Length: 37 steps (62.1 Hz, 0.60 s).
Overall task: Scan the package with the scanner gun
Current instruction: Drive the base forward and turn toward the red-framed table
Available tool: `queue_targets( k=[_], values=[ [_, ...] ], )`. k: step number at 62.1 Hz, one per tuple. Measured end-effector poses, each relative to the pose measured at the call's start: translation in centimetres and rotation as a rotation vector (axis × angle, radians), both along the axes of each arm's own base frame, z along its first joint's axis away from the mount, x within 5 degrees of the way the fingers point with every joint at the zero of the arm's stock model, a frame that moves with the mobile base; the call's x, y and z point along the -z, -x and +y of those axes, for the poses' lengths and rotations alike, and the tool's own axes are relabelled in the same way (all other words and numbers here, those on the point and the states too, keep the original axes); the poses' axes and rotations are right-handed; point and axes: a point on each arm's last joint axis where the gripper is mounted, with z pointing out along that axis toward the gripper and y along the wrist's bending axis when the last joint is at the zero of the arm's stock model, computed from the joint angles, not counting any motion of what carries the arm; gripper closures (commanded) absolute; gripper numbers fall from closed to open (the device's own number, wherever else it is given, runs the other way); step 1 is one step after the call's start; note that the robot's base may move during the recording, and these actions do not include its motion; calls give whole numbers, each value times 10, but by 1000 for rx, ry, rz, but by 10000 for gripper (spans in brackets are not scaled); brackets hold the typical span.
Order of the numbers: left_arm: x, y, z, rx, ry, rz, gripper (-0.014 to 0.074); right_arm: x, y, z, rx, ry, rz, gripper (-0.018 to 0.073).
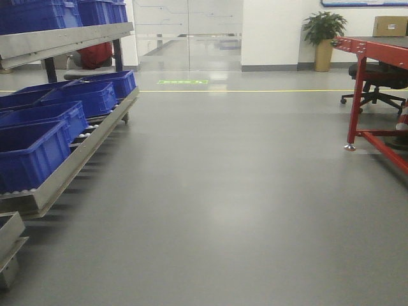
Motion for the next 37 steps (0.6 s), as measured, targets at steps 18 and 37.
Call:
queue_targets(
  k=[18,37],
  values=[
    [0,0,0,0,0,0,707,0,0,0,0,0,0,728],
    [0,0,0,0,0,0,707,0,0,0,0,0,0,728]
  ],
)
